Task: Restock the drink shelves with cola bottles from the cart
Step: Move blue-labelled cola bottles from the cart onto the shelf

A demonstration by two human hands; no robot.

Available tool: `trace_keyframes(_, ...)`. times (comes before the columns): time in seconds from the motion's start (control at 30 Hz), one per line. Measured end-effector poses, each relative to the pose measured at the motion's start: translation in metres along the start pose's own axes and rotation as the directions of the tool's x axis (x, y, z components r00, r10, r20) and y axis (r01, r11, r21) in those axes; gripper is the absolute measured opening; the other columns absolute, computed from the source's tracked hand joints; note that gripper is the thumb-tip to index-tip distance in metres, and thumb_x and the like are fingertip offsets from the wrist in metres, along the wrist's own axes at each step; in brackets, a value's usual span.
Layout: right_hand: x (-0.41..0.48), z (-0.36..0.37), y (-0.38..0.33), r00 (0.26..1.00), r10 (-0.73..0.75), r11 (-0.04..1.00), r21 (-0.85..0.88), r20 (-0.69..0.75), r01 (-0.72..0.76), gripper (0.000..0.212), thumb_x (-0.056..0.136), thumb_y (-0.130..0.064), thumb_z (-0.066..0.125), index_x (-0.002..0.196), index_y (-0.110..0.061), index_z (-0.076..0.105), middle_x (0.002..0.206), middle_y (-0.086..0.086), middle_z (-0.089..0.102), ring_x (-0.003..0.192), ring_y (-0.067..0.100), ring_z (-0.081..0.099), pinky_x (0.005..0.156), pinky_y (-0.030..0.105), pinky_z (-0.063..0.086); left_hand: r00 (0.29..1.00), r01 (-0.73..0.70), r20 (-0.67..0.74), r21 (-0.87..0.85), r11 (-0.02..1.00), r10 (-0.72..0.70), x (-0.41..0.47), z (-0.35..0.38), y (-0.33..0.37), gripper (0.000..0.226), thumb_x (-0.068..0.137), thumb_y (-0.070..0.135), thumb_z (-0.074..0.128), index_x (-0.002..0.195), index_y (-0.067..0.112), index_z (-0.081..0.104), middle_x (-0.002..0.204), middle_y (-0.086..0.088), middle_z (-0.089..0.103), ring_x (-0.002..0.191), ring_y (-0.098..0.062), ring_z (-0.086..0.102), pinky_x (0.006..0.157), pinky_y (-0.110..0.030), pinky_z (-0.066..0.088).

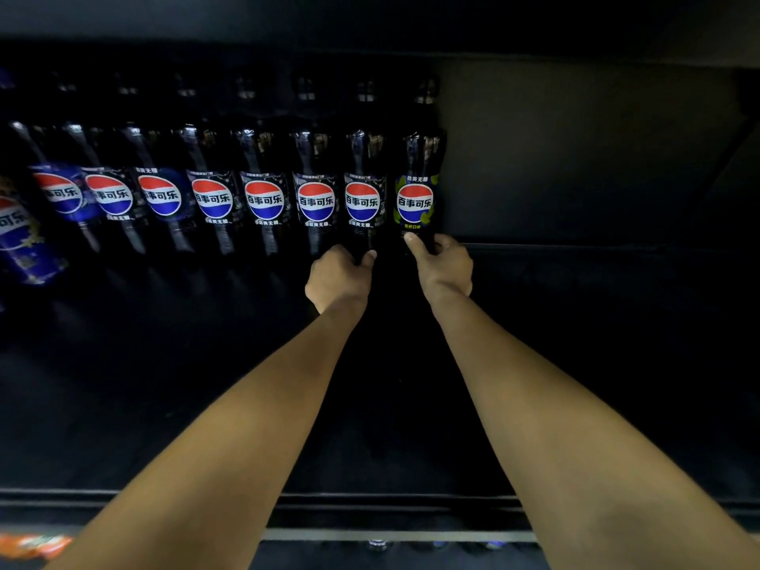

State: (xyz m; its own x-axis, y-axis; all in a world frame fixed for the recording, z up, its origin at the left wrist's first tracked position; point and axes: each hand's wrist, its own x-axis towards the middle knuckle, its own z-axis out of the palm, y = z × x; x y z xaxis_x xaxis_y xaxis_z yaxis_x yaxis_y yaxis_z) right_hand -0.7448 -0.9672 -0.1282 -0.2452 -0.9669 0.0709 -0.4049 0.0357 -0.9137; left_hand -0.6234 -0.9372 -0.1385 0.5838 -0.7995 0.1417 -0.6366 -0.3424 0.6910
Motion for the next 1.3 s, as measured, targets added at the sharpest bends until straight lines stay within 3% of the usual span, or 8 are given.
trace_keyframes(0.2, -0.006, 0.003, 0.001, 1.000, -0.022, 0.998, -0.061, -0.001, 0.022, 0.065, 0.086, -0.056, 0.061, 0.136, -0.016, 0.051, 0.131, 0.004, 0.060, 0.116, 0.022, 0.059, 0.078, 0.026, 0.041, 1.000, -0.007, 0.018, -0.027, 1.000, 0.007, -0.001, -0.002, 0.000, 0.040, 0.089, 0.053, 0.058, 0.093, 0.014, 0.062, 0.084, -0.002, 0.059, 0.096, -0.028, 0.061, 0.066, -0.033, 0.039)
trace_keyframes(0.33, -0.018, 0.002, 0.001, 0.997, -0.072, 0.994, -0.082, -0.022, 0.070, 0.058, 0.090, -0.048, 0.061, 0.128, -0.005, 0.052, 0.128, 0.011, 0.057, 0.111, 0.027, 0.059, 0.072, 0.026, 0.040, 0.997, -0.052, 0.050, -0.070, 0.996, 0.055, -0.010, -0.005, 0.000, 0.043, 0.088, 0.052, 0.059, 0.100, 0.011, 0.059, 0.101, -0.006, 0.064, 0.106, -0.027, 0.056, 0.068, -0.033, 0.040)
trace_keyframes(0.4, -0.030, -0.001, 0.003, 0.987, -0.160, 0.967, -0.208, -0.026, 0.151, 0.047, 0.092, -0.045, 0.059, 0.118, -0.005, 0.057, 0.121, 0.011, 0.058, 0.106, 0.029, 0.060, 0.070, 0.028, 0.040, 0.992, -0.109, 0.056, -0.050, 0.993, 0.112, -0.020, -0.010, -0.003, 0.043, 0.089, 0.048, 0.060, 0.110, 0.010, 0.057, 0.114, -0.006, 0.059, 0.114, -0.025, 0.051, 0.073, -0.034, 0.041)
trace_keyframes(0.53, -0.054, -0.017, 0.005, 0.926, -0.356, 0.774, -0.516, 0.127, 0.368, 0.036, 0.095, -0.041, 0.052, 0.113, -0.012, 0.063, 0.115, 0.008, 0.061, 0.109, 0.028, 0.055, 0.078, 0.034, 0.043, 0.938, -0.342, 0.044, 0.262, 0.902, 0.343, -0.040, -0.029, -0.014, 0.044, 0.094, 0.040, 0.053, 0.127, 0.011, 0.049, 0.130, -0.010, 0.050, 0.123, -0.029, 0.042, 0.100, -0.042, 0.038)
trace_keyframes(0.77, -0.114, -0.057, -0.004, 0.807, -0.496, 0.447, -0.702, 0.321, 0.555, 0.037, 0.095, -0.041, 0.045, 0.114, -0.015, 0.064, 0.113, 0.006, 0.064, 0.111, 0.027, 0.053, 0.089, 0.038, 0.039, 0.830, -0.532, 0.177, 0.535, 0.656, 0.530, -0.098, -0.084, -0.028, 0.048, 0.096, 0.042, 0.042, 0.133, 0.011, 0.046, 0.130, -0.010, 0.051, 0.120, -0.031, 0.045, 0.104, -0.043, 0.031)
trace_keyframes(0.93, -0.189, -0.086, -0.021, 0.752, -0.500, 0.359, -0.687, 0.430, 0.632, 0.038, 0.094, -0.041, 0.044, 0.114, -0.015, 0.063, 0.108, 0.006, 0.065, 0.109, 0.027, 0.054, 0.086, 0.038, 0.040, 0.842, -0.516, 0.190, 0.560, 0.648, 0.506, -0.162, -0.143, -0.042, 0.047, 0.095, 0.041, 0.044, 0.129, 0.009, 0.050, 0.126, -0.012, 0.055, 0.116, -0.033, 0.048, 0.100, -0.043, 0.033)
trace_keyframes(1.1, -0.277, -0.100, -0.051, 0.656, -0.503, 0.286, -0.608, 0.562, 0.740, 0.038, 0.095, -0.040, 0.043, 0.115, -0.014, 0.062, 0.108, 0.007, 0.066, 0.107, 0.029, 0.056, 0.085, 0.038, 0.042, 0.898, -0.434, 0.230, 0.607, 0.666, 0.376, -0.230, -0.221, -0.078, 0.050, 0.097, 0.041, 0.042, 0.134, 0.008, 0.046, 0.130, -0.014, 0.052, 0.120, -0.035, 0.045, 0.102, -0.045, 0.031)
trace_keyframes(1.3, -0.382, -0.071, -0.102, 0.441, -0.540, 0.205, -0.395, 0.717, 0.895, 0.039, 0.098, -0.038, 0.039, 0.120, -0.012, 0.060, 0.108, 0.009, 0.065, 0.107, 0.030, 0.055, 0.081, 0.038, 0.043, 0.956, -0.291, 0.178, 0.673, 0.680, 0.233, -0.293, -0.335, -0.140, 0.047, 0.095, 0.038, 0.045, 0.130, 0.007, 0.048, 0.129, -0.014, 0.053, 0.121, -0.034, 0.046, 0.102, -0.045, 0.031)
